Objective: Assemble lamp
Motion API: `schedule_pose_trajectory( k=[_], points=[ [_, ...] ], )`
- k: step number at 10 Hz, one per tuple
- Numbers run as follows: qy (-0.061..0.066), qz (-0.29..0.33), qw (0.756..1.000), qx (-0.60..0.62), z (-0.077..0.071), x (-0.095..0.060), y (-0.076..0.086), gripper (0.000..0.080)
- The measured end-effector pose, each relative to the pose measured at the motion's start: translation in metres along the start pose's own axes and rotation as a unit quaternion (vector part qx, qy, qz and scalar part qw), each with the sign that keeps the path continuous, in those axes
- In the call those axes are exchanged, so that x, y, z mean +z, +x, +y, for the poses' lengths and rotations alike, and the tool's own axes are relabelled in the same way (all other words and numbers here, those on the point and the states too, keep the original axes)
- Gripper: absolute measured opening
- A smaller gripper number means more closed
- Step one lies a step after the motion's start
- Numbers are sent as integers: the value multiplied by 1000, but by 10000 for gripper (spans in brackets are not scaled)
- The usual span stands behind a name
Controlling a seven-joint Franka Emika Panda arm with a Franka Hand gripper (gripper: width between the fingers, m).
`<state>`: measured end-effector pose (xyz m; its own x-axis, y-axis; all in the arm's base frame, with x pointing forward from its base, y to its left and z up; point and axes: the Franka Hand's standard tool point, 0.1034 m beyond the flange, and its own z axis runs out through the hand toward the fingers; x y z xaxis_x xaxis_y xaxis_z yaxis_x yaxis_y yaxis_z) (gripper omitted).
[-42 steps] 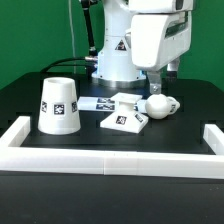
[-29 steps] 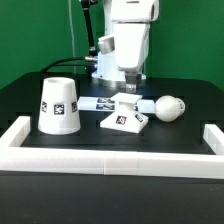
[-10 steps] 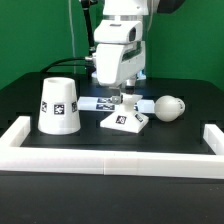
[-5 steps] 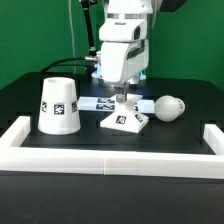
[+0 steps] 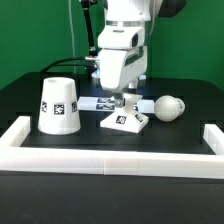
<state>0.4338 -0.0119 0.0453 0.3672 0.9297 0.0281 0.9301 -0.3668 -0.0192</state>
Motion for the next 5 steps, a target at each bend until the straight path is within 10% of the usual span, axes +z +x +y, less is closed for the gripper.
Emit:
schedule_pose_trajectory(
  k=[5],
  points=[
    [-3, 1, 1000, 1, 3, -2, 1, 532]
  ],
)
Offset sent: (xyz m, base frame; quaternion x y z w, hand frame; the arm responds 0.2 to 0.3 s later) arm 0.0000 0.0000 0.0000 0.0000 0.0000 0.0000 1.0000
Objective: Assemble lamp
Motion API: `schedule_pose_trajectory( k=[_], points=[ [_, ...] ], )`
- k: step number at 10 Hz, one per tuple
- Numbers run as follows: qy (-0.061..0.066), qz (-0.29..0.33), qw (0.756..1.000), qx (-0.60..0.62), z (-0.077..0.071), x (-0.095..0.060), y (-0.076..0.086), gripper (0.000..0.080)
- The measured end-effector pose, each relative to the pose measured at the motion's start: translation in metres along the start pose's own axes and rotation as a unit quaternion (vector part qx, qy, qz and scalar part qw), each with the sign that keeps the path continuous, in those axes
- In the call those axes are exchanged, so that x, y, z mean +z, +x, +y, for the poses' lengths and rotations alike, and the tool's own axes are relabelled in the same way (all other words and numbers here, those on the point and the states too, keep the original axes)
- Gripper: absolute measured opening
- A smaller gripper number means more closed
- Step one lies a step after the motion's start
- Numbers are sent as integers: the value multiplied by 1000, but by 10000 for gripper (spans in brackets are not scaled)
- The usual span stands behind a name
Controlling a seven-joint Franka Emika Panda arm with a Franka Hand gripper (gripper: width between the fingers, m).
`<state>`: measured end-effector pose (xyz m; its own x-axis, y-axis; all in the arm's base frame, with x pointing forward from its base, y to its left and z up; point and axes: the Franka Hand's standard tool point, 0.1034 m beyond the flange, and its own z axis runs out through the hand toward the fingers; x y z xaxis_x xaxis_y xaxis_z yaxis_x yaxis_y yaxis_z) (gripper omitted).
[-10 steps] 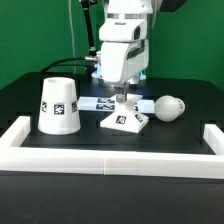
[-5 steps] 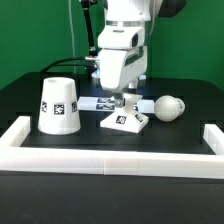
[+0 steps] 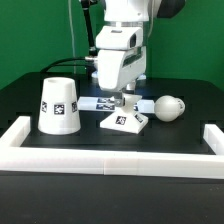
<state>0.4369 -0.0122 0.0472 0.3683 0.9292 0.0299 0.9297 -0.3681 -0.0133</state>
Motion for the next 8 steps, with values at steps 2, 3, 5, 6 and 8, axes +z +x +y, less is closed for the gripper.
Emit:
schedule_pose_trajectory(
  k=[2, 3, 5, 6, 8],
  points=[
    [0, 0, 1000, 0, 0, 0, 0, 532],
    [0, 0, 1000, 0, 0, 0, 0, 532],
    [0, 0, 1000, 0, 0, 0, 0, 534],
    [0, 0, 1000, 0, 0, 0, 0, 534],
    [0, 2, 1000, -1, 23, 0, 8, 534]
  ],
)
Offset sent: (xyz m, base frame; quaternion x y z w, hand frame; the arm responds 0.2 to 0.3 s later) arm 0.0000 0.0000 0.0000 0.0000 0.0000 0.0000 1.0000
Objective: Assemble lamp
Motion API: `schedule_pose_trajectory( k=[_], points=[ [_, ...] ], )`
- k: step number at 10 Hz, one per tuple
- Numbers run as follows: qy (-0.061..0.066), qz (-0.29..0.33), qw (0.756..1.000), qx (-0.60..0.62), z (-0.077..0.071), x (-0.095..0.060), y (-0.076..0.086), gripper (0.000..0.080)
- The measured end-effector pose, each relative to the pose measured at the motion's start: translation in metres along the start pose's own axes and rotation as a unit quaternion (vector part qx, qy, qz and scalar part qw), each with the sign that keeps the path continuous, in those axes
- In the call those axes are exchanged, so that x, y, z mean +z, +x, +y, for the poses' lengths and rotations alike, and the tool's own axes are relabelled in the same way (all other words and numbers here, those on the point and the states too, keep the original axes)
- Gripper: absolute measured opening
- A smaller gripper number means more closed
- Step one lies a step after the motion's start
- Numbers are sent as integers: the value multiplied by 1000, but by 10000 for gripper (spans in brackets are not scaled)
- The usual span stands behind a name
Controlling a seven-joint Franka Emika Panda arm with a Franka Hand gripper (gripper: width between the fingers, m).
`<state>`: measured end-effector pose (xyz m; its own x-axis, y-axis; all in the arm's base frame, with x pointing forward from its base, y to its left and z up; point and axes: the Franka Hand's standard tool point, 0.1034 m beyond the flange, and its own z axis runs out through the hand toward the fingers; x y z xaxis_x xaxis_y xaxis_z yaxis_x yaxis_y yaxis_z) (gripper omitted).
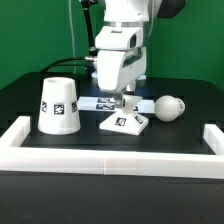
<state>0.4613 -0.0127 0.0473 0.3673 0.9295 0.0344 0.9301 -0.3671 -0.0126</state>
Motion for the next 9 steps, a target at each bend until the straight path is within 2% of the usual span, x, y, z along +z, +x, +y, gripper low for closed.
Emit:
schedule_pose_trajectory(
  k=[3, 5, 6, 9],
  points=[
    [-6, 6, 1000, 1, 35, -1, 15, 534],
    [-14, 13, 1000, -3, 53, -1, 31, 534],
    [-14, 15, 1000, 1, 58, -2, 34, 534],
    [-13, 15, 999, 48, 57, -1, 33, 534]
  ],
)
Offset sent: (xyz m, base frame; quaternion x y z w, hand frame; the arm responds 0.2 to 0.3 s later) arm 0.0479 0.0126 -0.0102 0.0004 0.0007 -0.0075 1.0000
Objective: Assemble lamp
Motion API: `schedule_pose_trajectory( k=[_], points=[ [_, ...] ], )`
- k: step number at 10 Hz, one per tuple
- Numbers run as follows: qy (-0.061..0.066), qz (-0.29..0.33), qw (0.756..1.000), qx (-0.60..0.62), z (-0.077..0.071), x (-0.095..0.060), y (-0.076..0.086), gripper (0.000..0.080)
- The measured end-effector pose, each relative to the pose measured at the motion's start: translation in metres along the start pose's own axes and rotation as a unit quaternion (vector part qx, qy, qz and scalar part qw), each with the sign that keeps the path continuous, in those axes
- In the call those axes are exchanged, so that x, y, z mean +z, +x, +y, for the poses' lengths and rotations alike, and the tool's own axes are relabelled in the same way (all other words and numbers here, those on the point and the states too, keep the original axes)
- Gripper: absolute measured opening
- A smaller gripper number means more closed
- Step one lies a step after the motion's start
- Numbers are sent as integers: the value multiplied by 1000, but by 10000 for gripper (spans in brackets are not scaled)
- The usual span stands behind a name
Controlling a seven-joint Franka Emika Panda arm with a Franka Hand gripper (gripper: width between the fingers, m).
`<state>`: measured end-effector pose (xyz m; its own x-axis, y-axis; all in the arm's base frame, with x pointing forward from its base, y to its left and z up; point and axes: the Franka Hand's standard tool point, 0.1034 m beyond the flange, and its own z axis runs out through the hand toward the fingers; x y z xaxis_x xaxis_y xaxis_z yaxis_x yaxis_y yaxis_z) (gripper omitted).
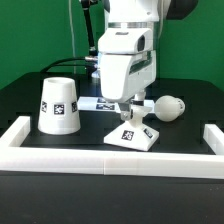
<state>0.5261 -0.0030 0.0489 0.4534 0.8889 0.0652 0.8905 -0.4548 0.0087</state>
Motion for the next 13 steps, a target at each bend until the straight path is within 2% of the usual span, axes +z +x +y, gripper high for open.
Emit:
schedule_pose_trajectory(
  k=[2, 4, 6, 7, 9, 11, 13],
  points=[
    [-3, 2, 995, 99, -1, 0, 2, 534],
    [-8, 10, 969, 246, -4, 2, 21, 534],
    [-10, 23, 930, 366, 4, 3, 45, 534],
    [-10, 26, 916, 400, 4, 3, 56, 534],
    [-5, 31, 894, 446, 4, 3, 57, 534],
    [-2, 37, 863, 504, 0, 3, 66, 534],
    [-1, 43, 853, 521, 1, 3, 78, 534]
  ],
)
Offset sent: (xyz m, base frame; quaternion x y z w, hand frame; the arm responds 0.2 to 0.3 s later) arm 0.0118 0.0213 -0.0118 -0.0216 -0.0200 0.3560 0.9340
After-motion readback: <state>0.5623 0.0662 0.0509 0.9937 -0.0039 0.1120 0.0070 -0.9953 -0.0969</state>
